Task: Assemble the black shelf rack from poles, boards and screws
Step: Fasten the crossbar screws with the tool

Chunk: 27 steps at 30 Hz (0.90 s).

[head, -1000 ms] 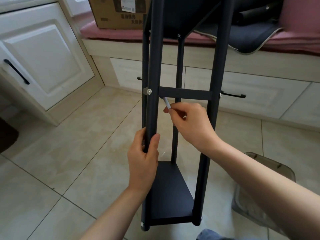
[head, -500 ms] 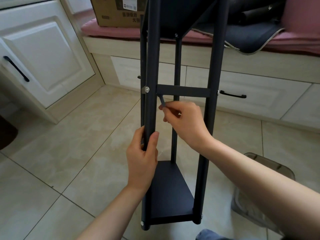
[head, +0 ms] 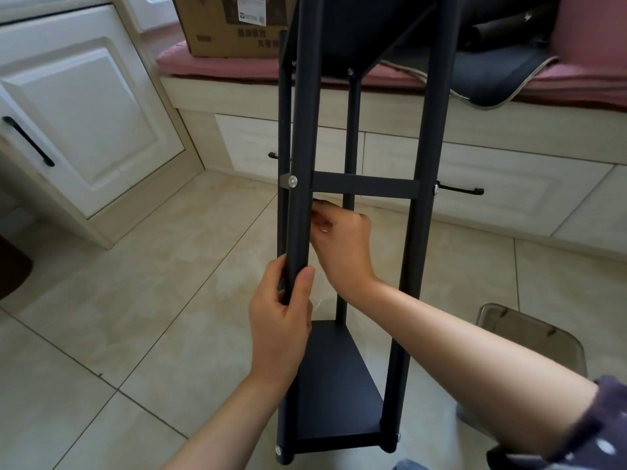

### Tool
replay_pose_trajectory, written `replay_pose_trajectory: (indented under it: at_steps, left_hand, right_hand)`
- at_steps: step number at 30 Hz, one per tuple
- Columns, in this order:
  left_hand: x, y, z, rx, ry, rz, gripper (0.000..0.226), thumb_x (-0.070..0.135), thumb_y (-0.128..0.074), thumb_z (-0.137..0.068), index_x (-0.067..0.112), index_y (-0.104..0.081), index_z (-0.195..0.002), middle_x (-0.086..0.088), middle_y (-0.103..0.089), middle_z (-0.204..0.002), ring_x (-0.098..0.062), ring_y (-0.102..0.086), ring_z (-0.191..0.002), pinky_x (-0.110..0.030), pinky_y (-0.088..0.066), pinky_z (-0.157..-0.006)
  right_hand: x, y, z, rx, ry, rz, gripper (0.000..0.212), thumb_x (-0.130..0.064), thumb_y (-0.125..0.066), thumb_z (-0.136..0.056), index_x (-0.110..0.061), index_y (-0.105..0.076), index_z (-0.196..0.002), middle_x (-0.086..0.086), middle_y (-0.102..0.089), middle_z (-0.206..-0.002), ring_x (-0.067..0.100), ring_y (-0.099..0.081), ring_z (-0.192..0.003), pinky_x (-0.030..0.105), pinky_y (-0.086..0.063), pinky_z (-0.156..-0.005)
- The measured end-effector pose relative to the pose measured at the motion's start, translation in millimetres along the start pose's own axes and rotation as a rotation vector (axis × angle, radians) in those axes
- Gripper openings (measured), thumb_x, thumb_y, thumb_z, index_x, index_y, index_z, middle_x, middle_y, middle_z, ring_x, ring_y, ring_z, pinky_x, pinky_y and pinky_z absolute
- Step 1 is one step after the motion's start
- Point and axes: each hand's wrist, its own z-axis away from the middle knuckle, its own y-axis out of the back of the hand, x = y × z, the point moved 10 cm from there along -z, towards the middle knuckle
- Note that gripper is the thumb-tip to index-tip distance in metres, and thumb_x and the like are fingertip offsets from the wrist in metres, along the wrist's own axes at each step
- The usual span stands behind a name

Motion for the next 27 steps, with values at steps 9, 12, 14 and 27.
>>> replay_pose_trajectory:
  at_steps: [9, 12, 14, 27]
  left_hand:
    - [2, 2, -1, 0.013, -0.004, -0.022, 0.018, 0.045, -0.054, -0.092, 0.033, -0.060, -0.103, -0.017, -0.047, -0.060, -0.036, -0.045, -0.046, -0.042, -0.036, -0.037]
    - [1, 2, -2, 0.009, 0.000, -0.018, 0.019, 0.044, -0.054, -0.092, 0.030, -0.061, -0.103, -0.017, -0.047, -0.060, -0.036, -0.045, -0.045, -0.040, -0.036, -0.037]
    - [3, 2, -2, 0.002, -0.007, -0.017, 0.022, 0.046, -0.054, -0.091, 0.030, -0.061, -0.105, -0.015, -0.047, -0.059, -0.034, -0.045, -0.045, -0.038, -0.037, -0.037]
    - [2, -7, 4, -0.027, 0.002, -0.002, 0.028, 0.052, -0.055, -0.089, 0.033, -0.061, -0.108, 0.000, -0.052, -0.062, -0.015, -0.047, -0.045, -0.025, -0.040, -0.039]
  right_hand:
    - [4, -6, -3, -0.009, 0.004, -0.007, 0.012, -0.009, -0.063, -0.093, -0.003, -0.072, -0.087, 0.006, -0.071, -0.077, 0.014, -0.065, -0.070, 0.021, -0.052, -0.069]
    - [3, -4, 1, -0.033, -0.009, 0.019, 0.018, -0.015, -0.059, -0.096, -0.004, -0.069, -0.085, 0.006, -0.069, -0.075, 0.016, -0.063, -0.069, 0.029, -0.050, -0.068]
    - [6, -2, 4, -0.074, -0.057, 0.023, 0.022, -0.019, -0.055, -0.099, -0.007, -0.067, -0.085, 0.005, -0.067, -0.074, 0.016, -0.062, -0.070, 0.033, -0.051, -0.067]
    - [16, 37, 23, -0.340, -0.286, 0.029, 0.016, -0.019, -0.048, -0.102, -0.022, -0.064, -0.099, -0.011, -0.055, -0.073, -0.003, -0.060, -0.059, 0.009, -0.047, -0.052]
